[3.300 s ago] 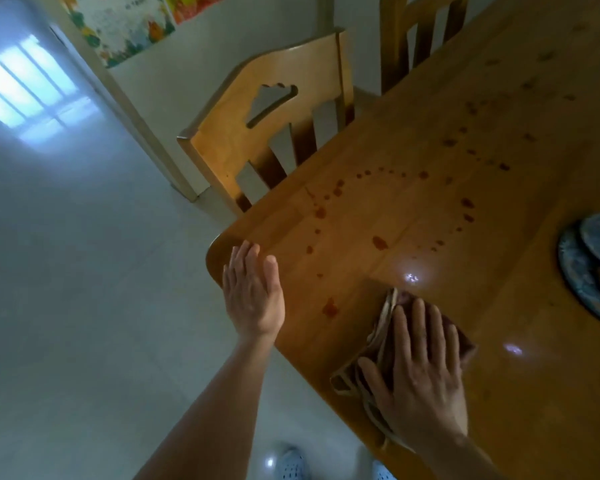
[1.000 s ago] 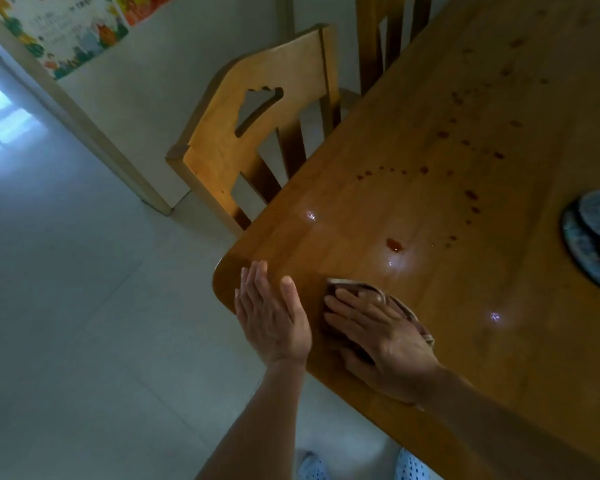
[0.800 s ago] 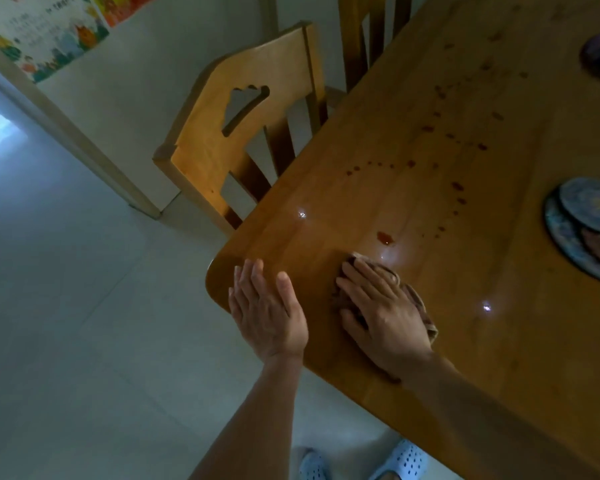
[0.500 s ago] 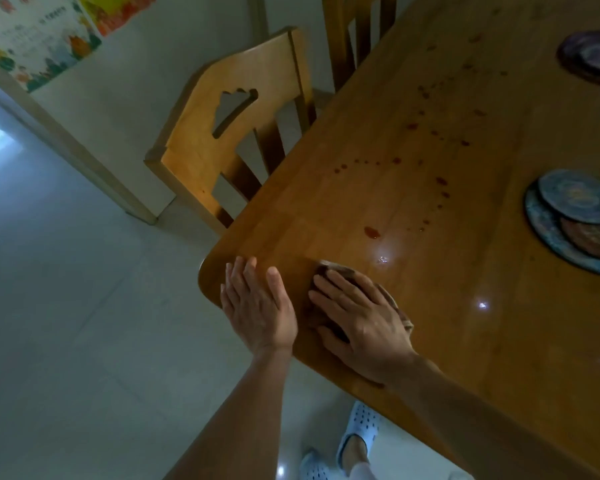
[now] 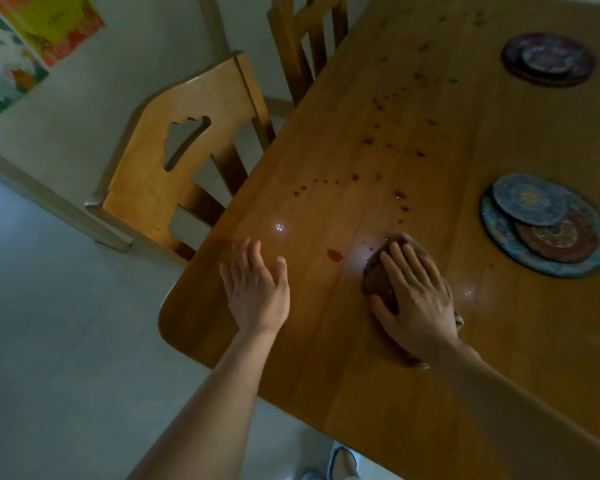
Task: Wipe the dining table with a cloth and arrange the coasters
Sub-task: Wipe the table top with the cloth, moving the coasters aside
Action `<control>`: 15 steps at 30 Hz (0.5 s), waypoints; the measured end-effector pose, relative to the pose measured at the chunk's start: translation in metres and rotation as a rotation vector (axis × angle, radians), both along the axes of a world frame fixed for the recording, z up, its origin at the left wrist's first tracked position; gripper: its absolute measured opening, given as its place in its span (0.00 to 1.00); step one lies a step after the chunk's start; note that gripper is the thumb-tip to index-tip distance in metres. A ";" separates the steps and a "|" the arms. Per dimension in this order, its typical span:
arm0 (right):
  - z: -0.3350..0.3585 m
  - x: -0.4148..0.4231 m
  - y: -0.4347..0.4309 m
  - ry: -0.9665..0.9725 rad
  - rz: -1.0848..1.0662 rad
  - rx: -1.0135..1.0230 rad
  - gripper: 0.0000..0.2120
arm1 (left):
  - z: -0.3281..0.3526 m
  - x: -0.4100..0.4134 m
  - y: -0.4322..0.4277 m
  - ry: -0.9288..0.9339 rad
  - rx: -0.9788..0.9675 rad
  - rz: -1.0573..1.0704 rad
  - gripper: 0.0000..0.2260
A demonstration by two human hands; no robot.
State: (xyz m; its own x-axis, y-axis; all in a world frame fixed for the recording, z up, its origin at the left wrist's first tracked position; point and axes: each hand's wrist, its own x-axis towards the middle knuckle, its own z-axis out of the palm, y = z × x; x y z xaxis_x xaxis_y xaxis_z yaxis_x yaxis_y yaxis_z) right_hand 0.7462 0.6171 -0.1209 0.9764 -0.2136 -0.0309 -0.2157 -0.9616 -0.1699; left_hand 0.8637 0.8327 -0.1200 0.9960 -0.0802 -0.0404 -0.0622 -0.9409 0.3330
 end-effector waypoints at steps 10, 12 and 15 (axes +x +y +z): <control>0.002 0.014 -0.061 -0.218 -0.122 0.207 0.27 | -0.015 0.030 -0.001 -0.077 0.177 -0.032 0.33; 0.001 0.055 -0.077 -0.267 -0.211 0.223 0.26 | -0.014 0.030 -0.001 -0.079 0.189 -0.028 0.33; -0.004 0.109 -0.087 -0.270 -0.286 0.223 0.26 | -0.014 0.030 -0.002 -0.079 0.192 -0.023 0.31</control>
State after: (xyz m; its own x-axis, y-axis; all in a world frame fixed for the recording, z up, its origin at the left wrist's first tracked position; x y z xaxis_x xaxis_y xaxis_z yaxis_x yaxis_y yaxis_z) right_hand 0.8556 0.5303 -0.1248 0.8583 -0.4934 0.1410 -0.3872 -0.8030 -0.4530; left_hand 0.8934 0.8309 -0.1337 0.9947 -0.1009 0.0215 -0.1029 -0.9847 0.1408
